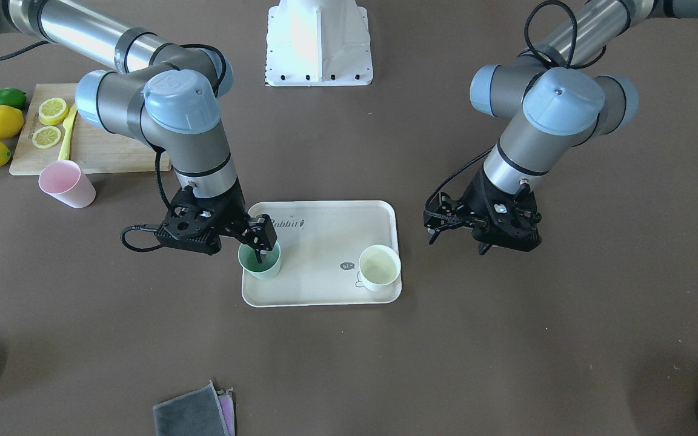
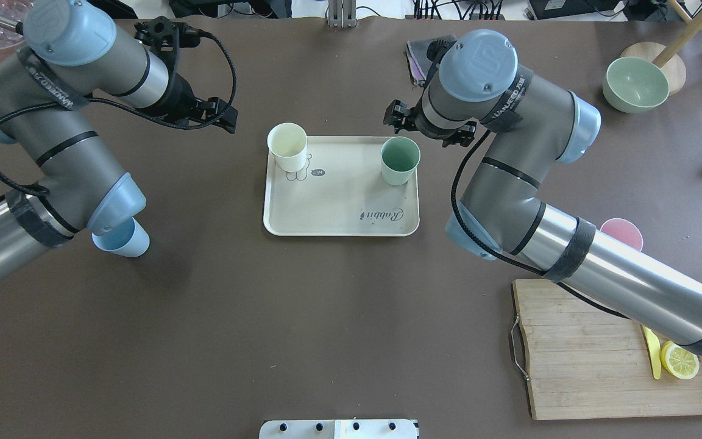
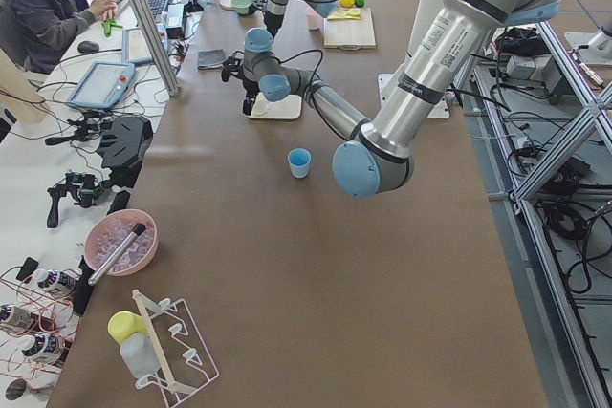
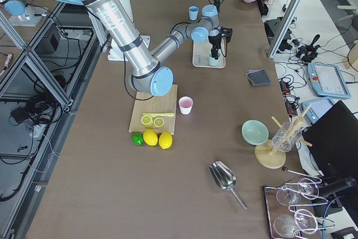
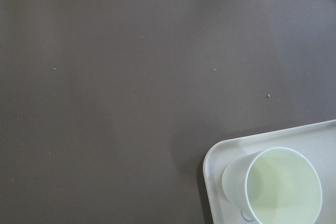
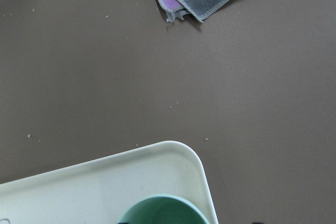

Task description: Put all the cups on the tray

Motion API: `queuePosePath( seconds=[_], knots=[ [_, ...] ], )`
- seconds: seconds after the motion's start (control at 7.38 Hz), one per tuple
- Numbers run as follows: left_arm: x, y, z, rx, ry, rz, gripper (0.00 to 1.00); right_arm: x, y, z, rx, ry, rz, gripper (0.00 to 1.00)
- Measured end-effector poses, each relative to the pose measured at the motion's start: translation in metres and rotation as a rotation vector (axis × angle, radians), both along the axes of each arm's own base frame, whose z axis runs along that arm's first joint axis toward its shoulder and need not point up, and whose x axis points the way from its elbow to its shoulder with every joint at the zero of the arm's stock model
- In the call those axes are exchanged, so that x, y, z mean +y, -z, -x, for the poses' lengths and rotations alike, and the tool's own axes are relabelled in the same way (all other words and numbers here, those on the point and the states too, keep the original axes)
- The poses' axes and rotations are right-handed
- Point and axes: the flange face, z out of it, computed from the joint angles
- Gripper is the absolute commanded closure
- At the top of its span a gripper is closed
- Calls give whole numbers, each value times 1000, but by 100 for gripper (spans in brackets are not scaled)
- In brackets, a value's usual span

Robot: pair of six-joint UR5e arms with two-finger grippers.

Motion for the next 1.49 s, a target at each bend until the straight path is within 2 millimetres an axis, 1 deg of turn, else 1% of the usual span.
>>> queuePosePath(
  seconds=[0.14, 0.27, 0.41, 0.54, 0.68, 0.81, 0.95, 1.08, 1.22, 1.35, 1.49],
  knots=[
    [18, -19, 17, -8, -3, 4, 1, -8, -10, -27, -3, 20, -4, 1],
    [37, -41, 34, -24, -13, 2, 1, -12, -26, -58, 2, 42, -17, 0],
    [58, -66, 51, -49, -31, -5, 1, -12, -46, -93, 12, 66, -34, 0],
    [78, -96, 69, -87, -59, -17, 1, -8, -67, -124, 24, 89, -51, 0],
    [96, -126, 84, -127, -92, -34, 1, -2, -85, -149, 36, 112, -66, 0],
    [107, -148, 93, -148, -114, -46, 1, 4, -100, -168, 46, 129, -77, 0],
    [115, -163, 96, -156, -127, -53, 3, 10, -110, -182, 53, 140, -85, 0],
    [119, -170, 94, -159, -139, -54, 35, 14, -116, -193, 55, 147, -89, 0],
    [124, -175, 87, -161, -154, -52, 70, 15, -120, -200, 54, 151, -89, 0],
    [128, -178, 79, -163, -170, -49, 100, 15, -122, -203, 54, 153, -89, 0],
    [131, -181, 74, -164, -181, -47, 100, 16, -123, -205, 53, 153, -89, 0]
  ],
)
